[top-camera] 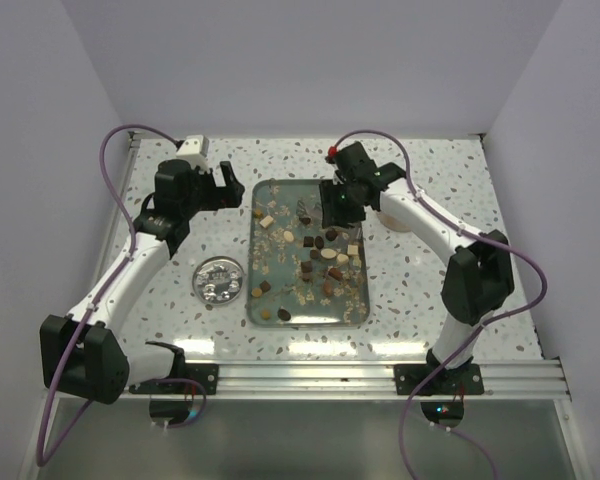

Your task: Pack the chocolate

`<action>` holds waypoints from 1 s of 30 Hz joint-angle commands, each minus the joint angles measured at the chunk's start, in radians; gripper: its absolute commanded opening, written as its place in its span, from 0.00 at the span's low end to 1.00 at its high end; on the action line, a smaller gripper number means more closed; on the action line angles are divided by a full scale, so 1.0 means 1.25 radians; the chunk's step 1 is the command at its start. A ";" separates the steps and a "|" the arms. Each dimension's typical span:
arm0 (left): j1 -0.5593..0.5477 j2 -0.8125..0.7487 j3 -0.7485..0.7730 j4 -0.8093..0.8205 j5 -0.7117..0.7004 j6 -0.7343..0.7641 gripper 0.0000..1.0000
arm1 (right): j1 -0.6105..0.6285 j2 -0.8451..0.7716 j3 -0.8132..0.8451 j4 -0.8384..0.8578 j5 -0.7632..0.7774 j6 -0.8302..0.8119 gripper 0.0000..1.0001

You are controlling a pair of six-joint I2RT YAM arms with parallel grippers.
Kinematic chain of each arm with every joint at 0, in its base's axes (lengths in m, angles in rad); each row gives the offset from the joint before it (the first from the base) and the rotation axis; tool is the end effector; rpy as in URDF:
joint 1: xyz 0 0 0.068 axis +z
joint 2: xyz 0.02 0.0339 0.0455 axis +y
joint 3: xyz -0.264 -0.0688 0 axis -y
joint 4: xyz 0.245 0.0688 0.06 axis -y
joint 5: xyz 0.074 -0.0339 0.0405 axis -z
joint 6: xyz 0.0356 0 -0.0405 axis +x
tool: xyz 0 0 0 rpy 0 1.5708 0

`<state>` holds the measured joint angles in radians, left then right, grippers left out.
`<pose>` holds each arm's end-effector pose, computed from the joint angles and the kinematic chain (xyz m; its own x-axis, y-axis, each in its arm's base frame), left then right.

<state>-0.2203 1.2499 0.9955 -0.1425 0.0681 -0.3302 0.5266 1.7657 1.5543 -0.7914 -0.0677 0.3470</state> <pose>0.2824 -0.0657 0.3181 -0.4474 -0.2313 -0.8639 0.1419 0.9354 -0.3239 0.3292 0.1942 0.2874 -0.8666 -0.1113 -0.4865 -0.2533 0.9380 0.2366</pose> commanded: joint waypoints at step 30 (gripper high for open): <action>0.003 -0.053 0.004 -0.001 -0.024 -0.005 1.00 | 0.108 0.058 0.048 -0.015 0.124 -0.066 0.50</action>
<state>-0.2203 1.2125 0.9955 -0.1528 0.0479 -0.3305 0.6491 1.8362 1.5639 -0.8059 0.0635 0.2790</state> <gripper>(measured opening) 0.997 0.504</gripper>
